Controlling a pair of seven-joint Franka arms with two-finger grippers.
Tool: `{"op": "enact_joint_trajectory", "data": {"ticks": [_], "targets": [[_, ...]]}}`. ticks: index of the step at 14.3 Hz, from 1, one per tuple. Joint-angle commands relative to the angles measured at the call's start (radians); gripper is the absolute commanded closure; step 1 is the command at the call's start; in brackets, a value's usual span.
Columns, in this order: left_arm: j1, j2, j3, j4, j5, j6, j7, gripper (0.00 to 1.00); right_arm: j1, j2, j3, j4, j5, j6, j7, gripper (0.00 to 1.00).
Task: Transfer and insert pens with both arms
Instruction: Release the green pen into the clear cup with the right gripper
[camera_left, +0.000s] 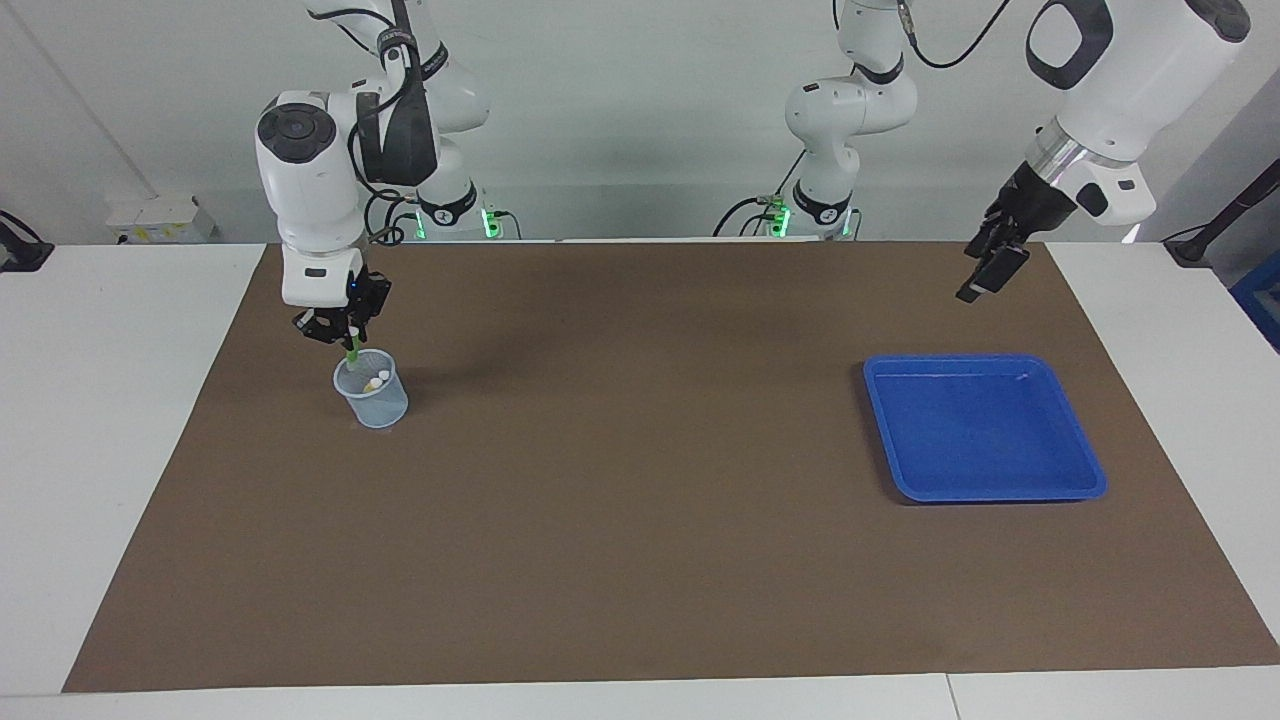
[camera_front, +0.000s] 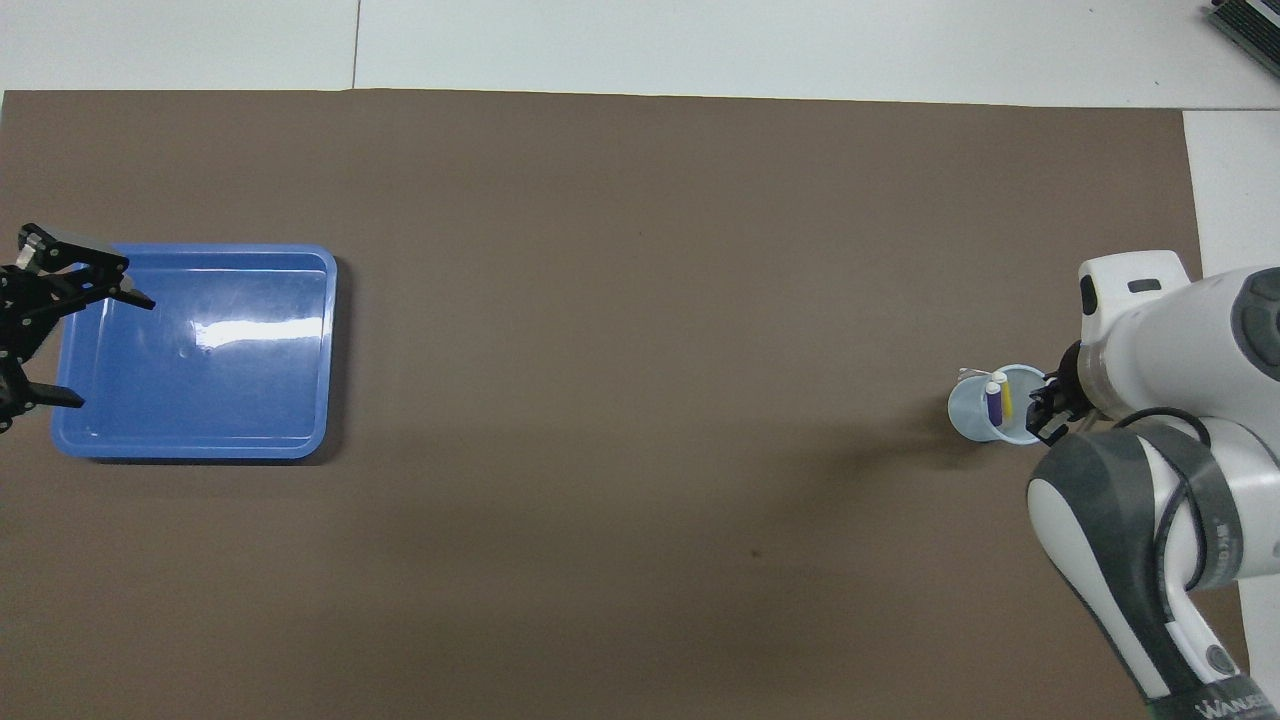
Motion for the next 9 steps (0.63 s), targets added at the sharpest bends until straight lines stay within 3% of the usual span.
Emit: {"op": "enact_joint_trajectory", "data": {"ticks": [1, 2, 3, 4, 5, 9], "targets": [[-0.076, 0.050, 0.097, 0.118, 0.039, -0.083, 0.185, 0.00, -0.017, -0.038, 0.014, -0.059, -0.004, 0.053, 0.023, 1.00], [-0.076, 0.047, 0.106, 0.128, 0.041, -0.095, 0.268, 0.00, -0.017, -0.040, 0.014, -0.062, -0.004, 0.053, 0.024, 0.92], [-0.075, 0.047, 0.109, 0.163, 0.042, -0.115, 0.334, 0.00, -0.015, -0.038, 0.014, -0.060, -0.001, 0.053, 0.023, 0.73], [-0.078, 0.050, 0.120, 0.186, 0.062, -0.133, 0.408, 0.00, -0.014, -0.037, 0.014, -0.053, -0.001, 0.053, 0.023, 0.43], [-0.079, 0.051, 0.117, 0.191, 0.113, -0.144, 0.500, 0.00, -0.012, -0.030, 0.014, -0.039, 0.002, 0.053, 0.023, 0.03], [-0.079, 0.051, 0.111, 0.192, 0.138, -0.164, 0.690, 0.00, -0.001, -0.026, 0.022, 0.068, 0.106, -0.042, 0.059, 0.00]]}}
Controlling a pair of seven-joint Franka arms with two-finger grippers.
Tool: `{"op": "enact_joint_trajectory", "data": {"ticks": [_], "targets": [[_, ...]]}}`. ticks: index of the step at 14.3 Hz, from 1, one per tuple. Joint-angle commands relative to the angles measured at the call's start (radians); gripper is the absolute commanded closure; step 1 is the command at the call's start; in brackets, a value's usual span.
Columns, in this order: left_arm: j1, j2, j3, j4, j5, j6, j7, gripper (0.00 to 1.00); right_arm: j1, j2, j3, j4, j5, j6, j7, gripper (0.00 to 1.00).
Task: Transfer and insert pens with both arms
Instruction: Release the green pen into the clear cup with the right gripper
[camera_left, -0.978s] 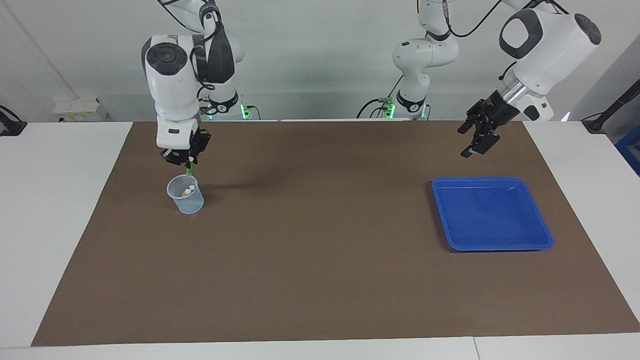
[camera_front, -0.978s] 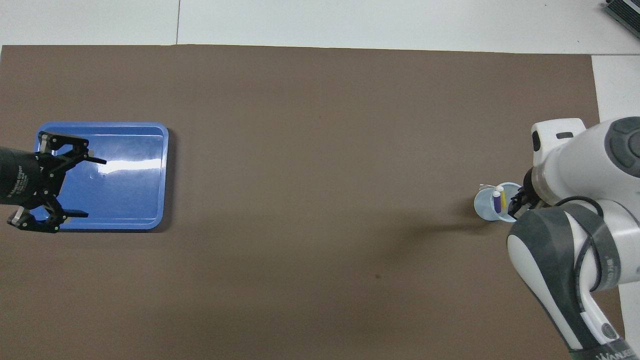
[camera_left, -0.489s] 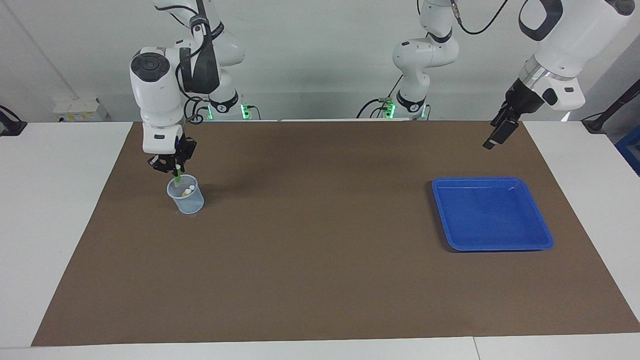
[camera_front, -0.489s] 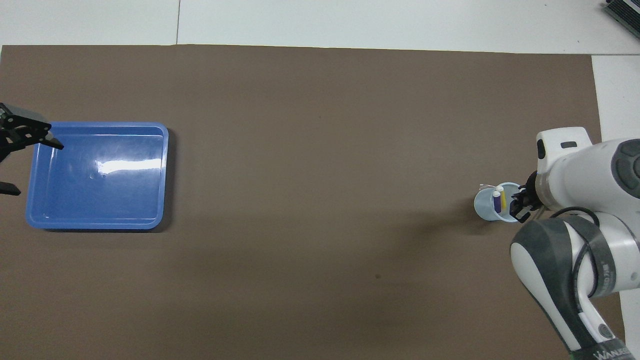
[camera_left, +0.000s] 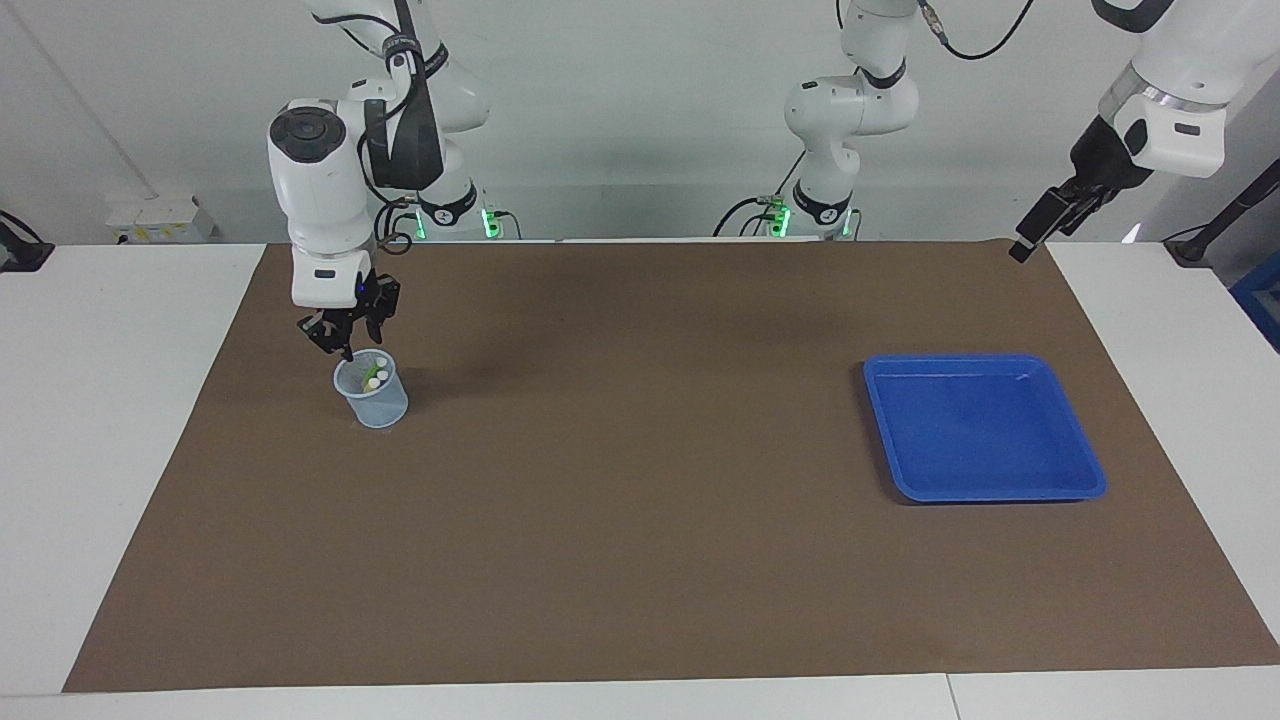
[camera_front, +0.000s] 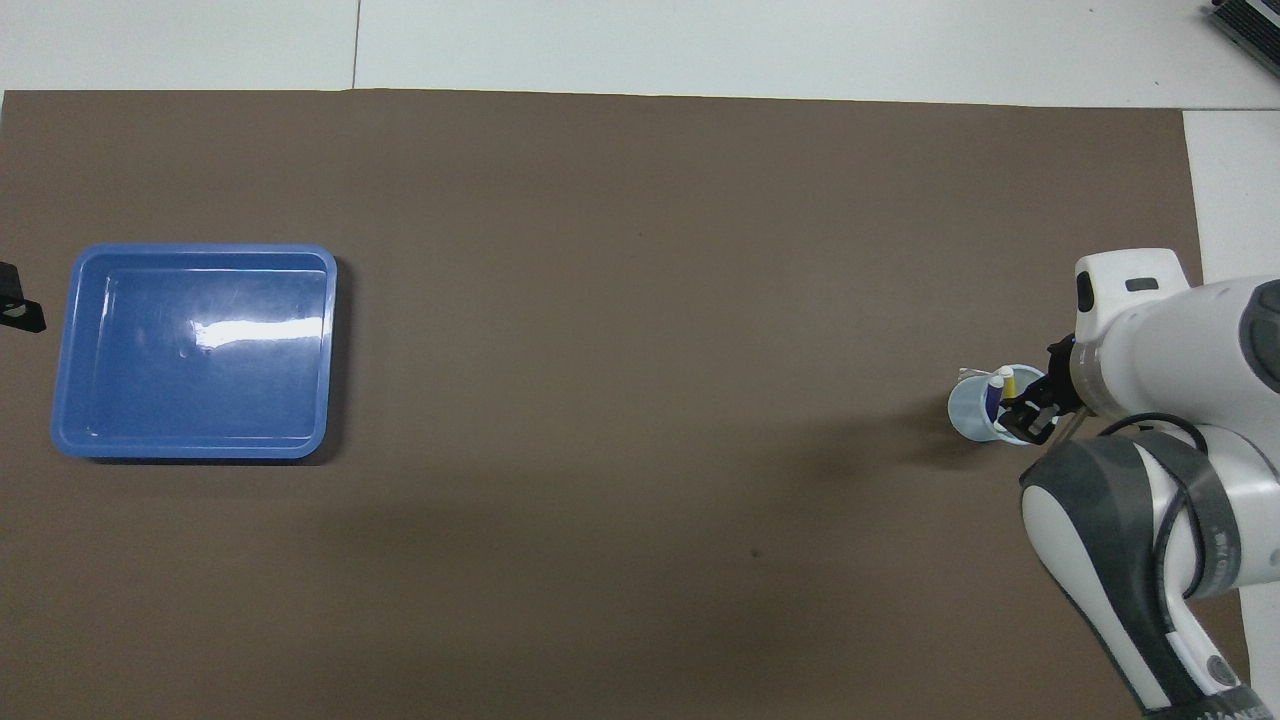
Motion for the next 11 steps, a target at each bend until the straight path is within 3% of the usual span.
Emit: {"op": "enact_joint_trajectory", "data": {"ticks": [1, 4, 6, 9, 11], "targets": [[-0.023, 0.021, 0.010, 0.034, 0.031, -0.032, 0.084, 0.00, -0.002, -0.014, 0.011, 0.114, 0.091, -0.139, 0.066, 0.00], [-0.029, 0.000, 0.004, 0.024, 0.020, -0.014, 0.080, 0.00, 0.033, -0.001, 0.024, 0.281, 0.130, -0.331, 0.236, 0.00], [-0.030, -0.005, 0.001, 0.022, 0.018, -0.013, 0.078, 0.00, 0.042, 0.060, 0.022, 0.407, 0.162, -0.407, 0.285, 0.00], [-0.052, -0.013, 0.001, 0.021, 0.024, -0.012, 0.095, 0.00, 0.015, 0.084, 0.018, 0.452, 0.200, -0.414, 0.339, 0.00], [-0.052, -0.016, 0.001, 0.013, 0.029, -0.009, 0.138, 0.00, -0.013, 0.100, 0.021, 0.426, 0.193, -0.387, 0.348, 0.00]]}}
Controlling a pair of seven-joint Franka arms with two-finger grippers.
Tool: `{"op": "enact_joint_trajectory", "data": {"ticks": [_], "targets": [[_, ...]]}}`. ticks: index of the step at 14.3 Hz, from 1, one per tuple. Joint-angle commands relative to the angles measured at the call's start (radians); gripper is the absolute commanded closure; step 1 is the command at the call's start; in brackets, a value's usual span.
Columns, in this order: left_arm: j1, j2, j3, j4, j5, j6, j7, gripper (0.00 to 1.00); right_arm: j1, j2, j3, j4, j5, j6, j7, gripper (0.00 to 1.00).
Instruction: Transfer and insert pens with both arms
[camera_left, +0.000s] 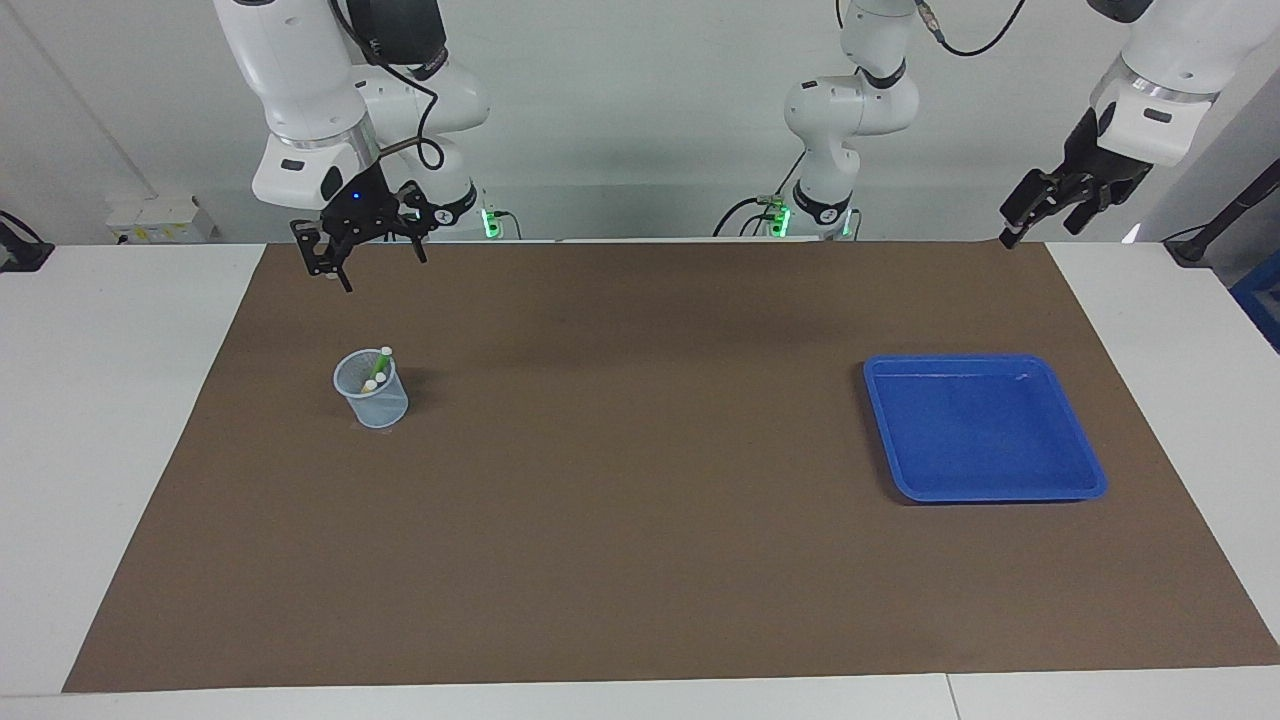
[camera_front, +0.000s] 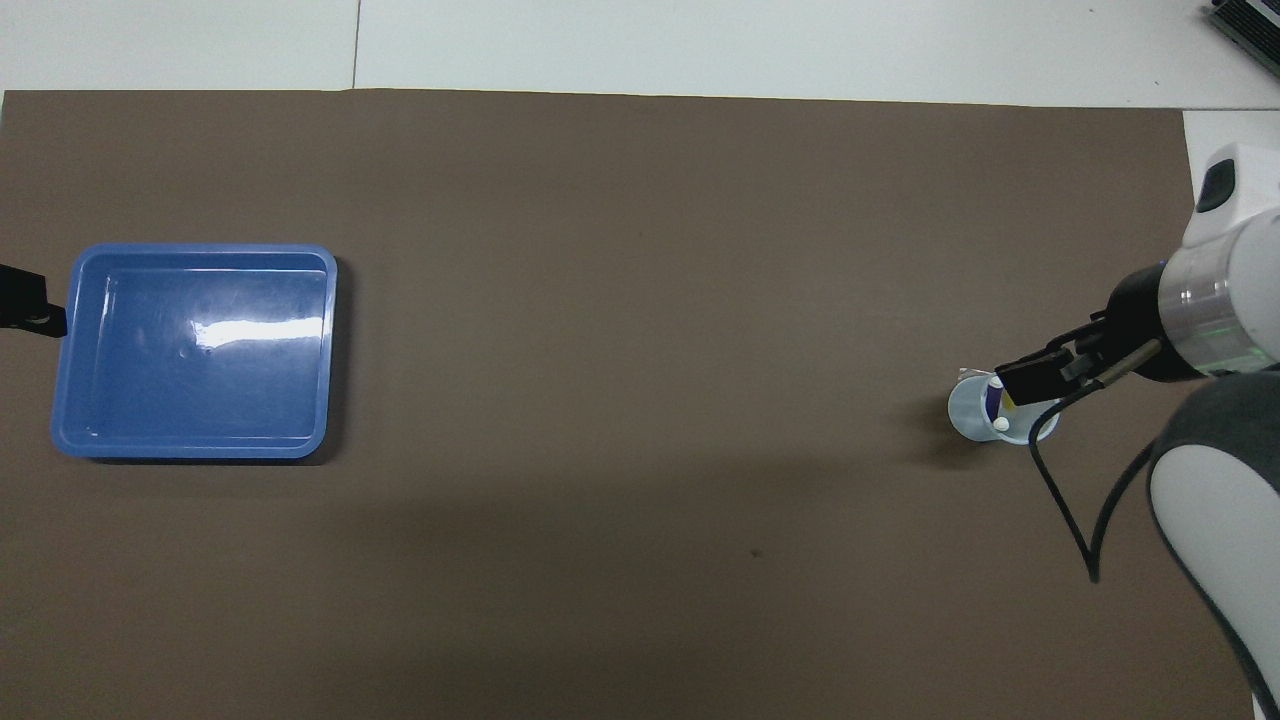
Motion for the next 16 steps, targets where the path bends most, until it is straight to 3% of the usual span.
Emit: {"op": "enact_joint_trajectory", "data": {"ticks": [1, 6, 10, 16], "targets": [[-0.016, -0.009, 0.016, 0.002, 0.024, -0.009, 0.074, 0.00, -0.047, 0.012, 0.007, -0.038, 0.026, 0.013, 0.035, 0.00], [-0.016, -0.018, 0.022, -0.016, 0.026, -0.013, 0.116, 0.00, -0.138, -0.004, 0.059, -0.101, 0.031, 0.111, 0.113, 0.00], [-0.017, -0.047, 0.020, -0.076, 0.024, 0.002, 0.123, 0.00, -0.163, 0.053, 0.110, -0.015, 0.012, 0.076, 0.193, 0.00], [-0.017, -0.052, 0.022, -0.123, 0.024, 0.065, 0.125, 0.00, -0.147, 0.047, 0.102, -0.018, 0.015, 0.047, 0.195, 0.00]]}}
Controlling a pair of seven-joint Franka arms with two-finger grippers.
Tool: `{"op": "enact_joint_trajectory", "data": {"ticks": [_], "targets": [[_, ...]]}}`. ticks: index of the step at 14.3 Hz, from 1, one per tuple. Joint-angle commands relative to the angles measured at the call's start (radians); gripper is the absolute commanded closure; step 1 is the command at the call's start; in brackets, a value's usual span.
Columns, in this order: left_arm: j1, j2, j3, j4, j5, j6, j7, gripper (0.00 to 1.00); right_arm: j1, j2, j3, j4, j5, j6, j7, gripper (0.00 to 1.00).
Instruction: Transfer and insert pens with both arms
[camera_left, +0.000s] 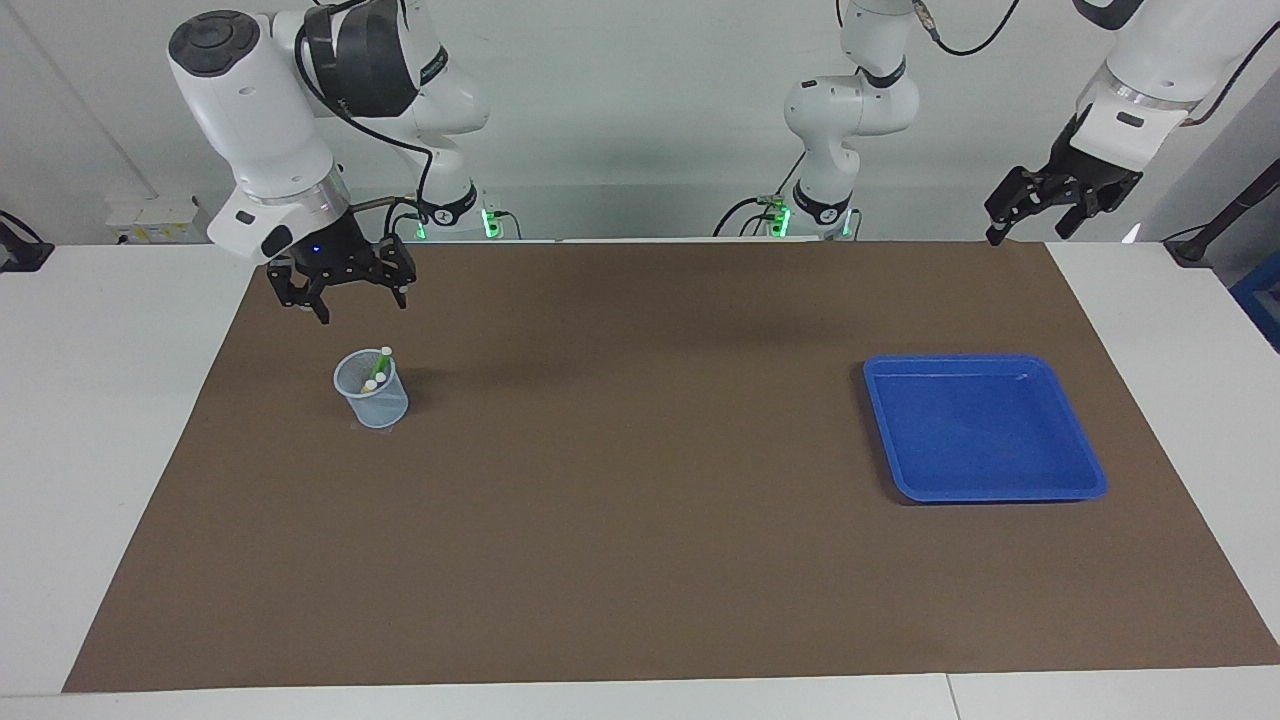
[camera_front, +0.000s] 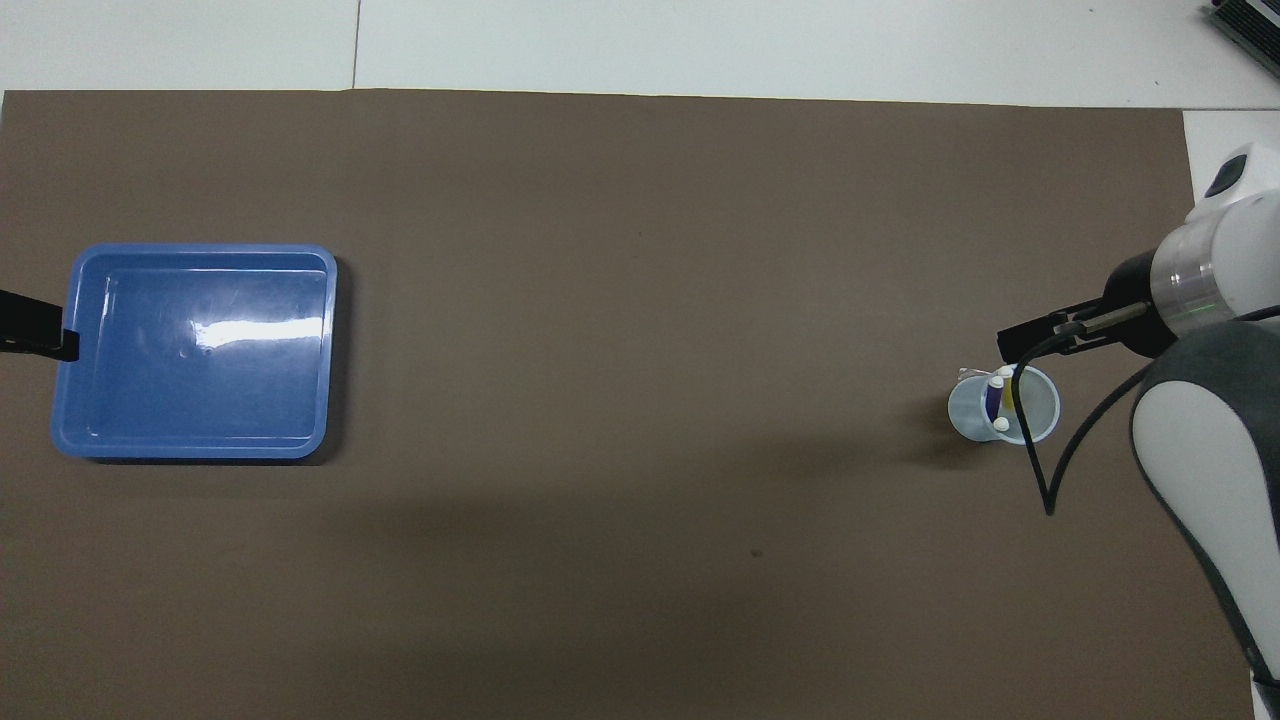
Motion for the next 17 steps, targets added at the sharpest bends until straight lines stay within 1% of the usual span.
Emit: {"op": "enact_joint_trajectory", "data": {"ticks": [1, 6, 9, 11, 13, 15, 17], "targets": [[-0.016, -0.034, 0.012, -0.067, 0.020, 0.052, 0.015, 0.00, -0.015, 0.012, 0.005, 0.023, 0.009, -0.024, 0.013, 0.00], [-0.016, -0.034, 0.012, -0.075, 0.020, 0.066, 0.021, 0.00, -0.023, 0.009, 0.005, 0.023, 0.012, -0.031, 0.013, 0.00], [-0.016, -0.037, 0.012, -0.082, 0.020, 0.064, 0.021, 0.00, -0.024, 0.012, 0.001, 0.045, 0.026, -0.050, 0.017, 0.00], [-0.016, -0.040, 0.013, -0.082, 0.020, 0.064, 0.021, 0.00, -0.024, 0.018, 0.001, 0.081, 0.024, -0.083, 0.029, 0.00], [-0.016, -0.034, 0.016, -0.081, 0.020, 0.063, 0.021, 0.00, -0.026, 0.021, -0.001, 0.094, 0.014, -0.087, 0.051, 0.00], [-0.016, -0.028, 0.018, -0.081, 0.020, 0.063, 0.021, 0.00, -0.025, 0.017, -0.037, 0.104, 0.014, -0.085, 0.049, 0.00], [-0.031, -0.026, 0.030, -0.079, 0.020, 0.063, 0.021, 0.00, -0.024, 0.015, -0.045, 0.104, 0.012, -0.082, 0.049, 0.00]]}}
